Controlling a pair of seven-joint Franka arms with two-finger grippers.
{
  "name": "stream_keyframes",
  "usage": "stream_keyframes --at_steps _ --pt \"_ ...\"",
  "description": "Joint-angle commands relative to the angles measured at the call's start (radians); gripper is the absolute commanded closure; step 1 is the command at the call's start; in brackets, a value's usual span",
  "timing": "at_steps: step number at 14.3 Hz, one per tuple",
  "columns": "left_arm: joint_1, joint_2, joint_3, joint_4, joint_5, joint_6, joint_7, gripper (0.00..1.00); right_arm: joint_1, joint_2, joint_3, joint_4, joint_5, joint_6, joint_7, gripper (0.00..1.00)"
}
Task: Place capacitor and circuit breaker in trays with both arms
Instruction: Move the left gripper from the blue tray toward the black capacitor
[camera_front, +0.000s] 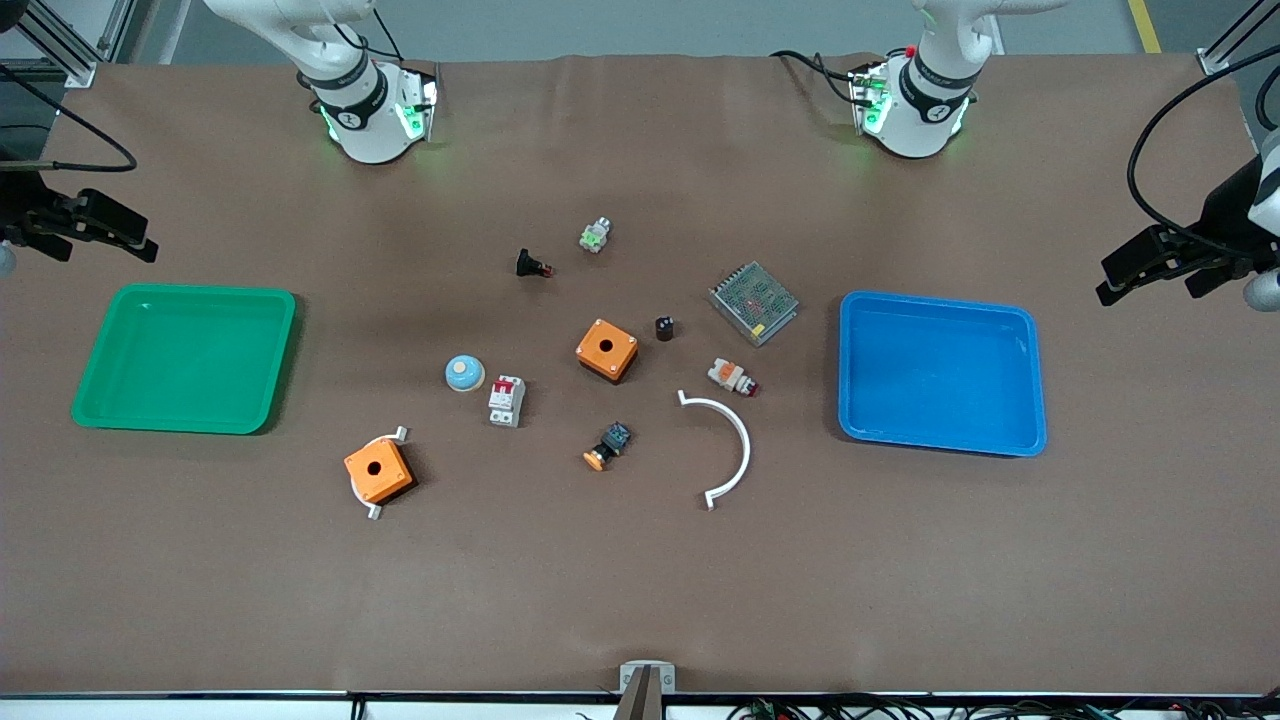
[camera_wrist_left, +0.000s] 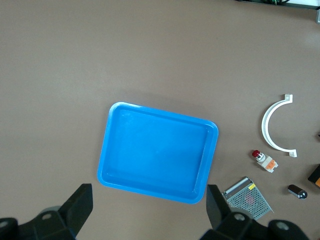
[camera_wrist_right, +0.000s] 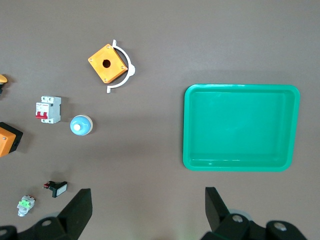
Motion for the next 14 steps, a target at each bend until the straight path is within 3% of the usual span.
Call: stream_keyframes --at_steps 1,9,14 --pt "-0.003 -0.009 -0.001 -0.007 0.017 -0.001 0.004 0.00 0.004 -0.028 0.005 -0.025 -0.029 0.010 -0.008 0.00" --pt "-0.020 0.006 -0.007 -0.006 -0.009 -0.022 -0.063 0.00 0.014 -0.030 0.005 -0.025 -0.029 0.008 -0.008 0.00" --pt "-0.140 0.110 -0.036 -0.004 -0.048 -0.014 -0.234 0.00 0.014 -0.030 0.005 -0.025 -0.029 0.006 -0.008 0.00"
